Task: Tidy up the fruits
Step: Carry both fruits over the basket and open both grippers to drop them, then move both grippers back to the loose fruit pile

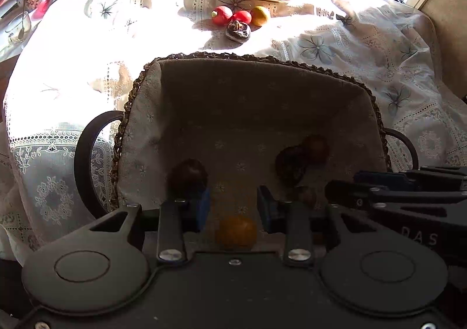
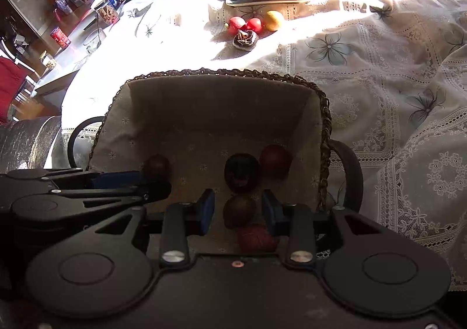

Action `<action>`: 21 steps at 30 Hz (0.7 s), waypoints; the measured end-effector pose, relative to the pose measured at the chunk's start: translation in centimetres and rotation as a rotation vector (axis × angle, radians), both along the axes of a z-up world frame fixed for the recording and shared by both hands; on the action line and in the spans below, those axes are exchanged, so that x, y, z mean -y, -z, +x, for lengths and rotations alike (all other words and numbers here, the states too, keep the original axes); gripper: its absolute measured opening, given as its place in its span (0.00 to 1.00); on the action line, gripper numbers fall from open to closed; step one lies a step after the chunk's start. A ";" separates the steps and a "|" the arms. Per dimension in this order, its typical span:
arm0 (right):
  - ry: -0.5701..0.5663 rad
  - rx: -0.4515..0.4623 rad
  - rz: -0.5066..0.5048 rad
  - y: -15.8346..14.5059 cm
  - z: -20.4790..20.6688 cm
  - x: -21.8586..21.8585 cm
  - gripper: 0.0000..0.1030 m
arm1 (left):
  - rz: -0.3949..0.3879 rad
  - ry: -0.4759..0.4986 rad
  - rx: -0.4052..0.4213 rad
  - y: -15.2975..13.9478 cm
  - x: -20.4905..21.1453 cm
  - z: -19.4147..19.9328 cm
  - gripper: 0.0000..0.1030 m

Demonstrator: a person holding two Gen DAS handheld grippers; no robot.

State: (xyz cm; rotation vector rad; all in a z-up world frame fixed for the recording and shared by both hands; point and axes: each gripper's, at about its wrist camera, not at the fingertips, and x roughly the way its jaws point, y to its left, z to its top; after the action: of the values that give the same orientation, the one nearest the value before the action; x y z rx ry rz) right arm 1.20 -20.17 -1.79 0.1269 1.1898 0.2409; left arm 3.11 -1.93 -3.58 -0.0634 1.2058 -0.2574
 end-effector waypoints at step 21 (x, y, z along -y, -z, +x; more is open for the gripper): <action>0.014 0.014 -0.002 -0.3 0.6 0.2 0.37 | -0.020 -0.005 0.016 -0.8 0.0 0.5 0.41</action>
State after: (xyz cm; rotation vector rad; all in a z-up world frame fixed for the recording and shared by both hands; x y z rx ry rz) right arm 1.83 -20.39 -1.47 0.1319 1.1752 0.2280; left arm 3.58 -1.94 -2.78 -0.0816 1.1866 -0.2647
